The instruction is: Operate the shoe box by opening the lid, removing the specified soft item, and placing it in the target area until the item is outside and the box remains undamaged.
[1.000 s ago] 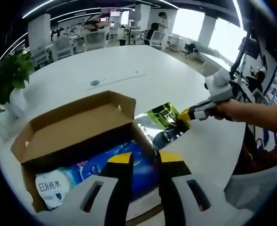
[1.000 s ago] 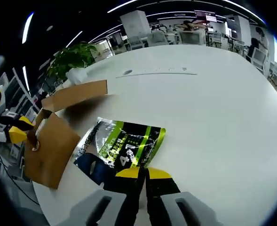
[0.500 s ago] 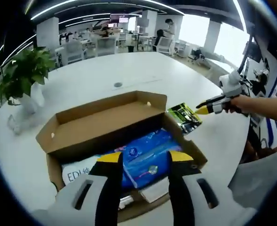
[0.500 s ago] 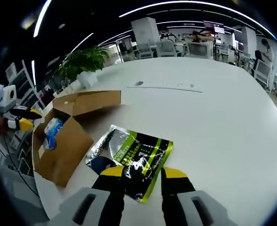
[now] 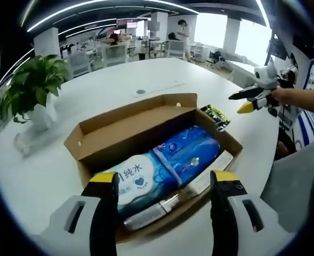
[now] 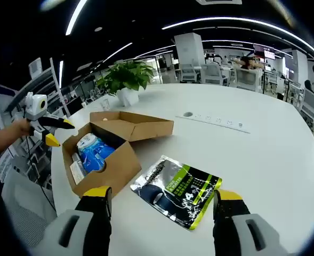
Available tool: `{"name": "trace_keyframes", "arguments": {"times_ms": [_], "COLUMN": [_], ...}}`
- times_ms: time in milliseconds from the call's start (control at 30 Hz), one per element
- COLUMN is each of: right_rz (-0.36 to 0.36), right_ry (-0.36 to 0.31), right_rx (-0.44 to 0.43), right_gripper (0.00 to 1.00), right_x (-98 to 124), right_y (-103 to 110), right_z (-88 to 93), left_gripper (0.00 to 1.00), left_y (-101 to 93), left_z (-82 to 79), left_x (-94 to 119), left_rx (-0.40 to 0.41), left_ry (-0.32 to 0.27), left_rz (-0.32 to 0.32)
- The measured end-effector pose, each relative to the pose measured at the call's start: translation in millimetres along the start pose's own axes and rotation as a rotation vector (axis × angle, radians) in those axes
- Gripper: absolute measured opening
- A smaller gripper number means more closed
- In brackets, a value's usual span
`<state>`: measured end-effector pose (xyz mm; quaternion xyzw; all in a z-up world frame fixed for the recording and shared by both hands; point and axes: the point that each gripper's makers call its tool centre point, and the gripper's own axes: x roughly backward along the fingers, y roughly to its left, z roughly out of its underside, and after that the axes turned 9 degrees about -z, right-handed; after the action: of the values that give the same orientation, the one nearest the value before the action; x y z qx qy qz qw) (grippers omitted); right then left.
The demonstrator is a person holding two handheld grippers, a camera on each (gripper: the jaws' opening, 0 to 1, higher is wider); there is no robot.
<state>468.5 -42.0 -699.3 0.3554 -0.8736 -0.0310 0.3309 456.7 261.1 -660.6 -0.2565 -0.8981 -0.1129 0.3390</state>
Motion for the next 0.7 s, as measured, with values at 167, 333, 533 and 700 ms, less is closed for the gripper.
{"name": "trace_keyframes", "arguments": {"times_ms": [167, 333, 533, 700], "right_rz": [-0.049, -0.075, -0.093, -0.13], "right_ry": [0.029, 0.079, 0.086, 0.085], "right_rx": [0.069, 0.139, 0.182, 0.233], "right_gripper": [1.0, 1.0, 1.0, 1.0], "right_x": [1, 3, -1, -10], "right_y": [24, 43, 64, 83], "right_z": [-0.5, 1.2, -5.8, -17.3], "left_gripper": [0.86, 0.98, 0.99, 0.99], "left_y": [8.6, 13.9, 20.6, 29.8], "left_z": [5.2, 12.0, 20.5, 24.0], "left_x": [7, 14, 19, 20], "left_rx": [-0.025, -0.072, -0.073, -0.112], "left_ry": [0.0, -0.008, -0.008, 0.003], "left_rz": [0.017, 0.045, 0.065, 0.061]}}
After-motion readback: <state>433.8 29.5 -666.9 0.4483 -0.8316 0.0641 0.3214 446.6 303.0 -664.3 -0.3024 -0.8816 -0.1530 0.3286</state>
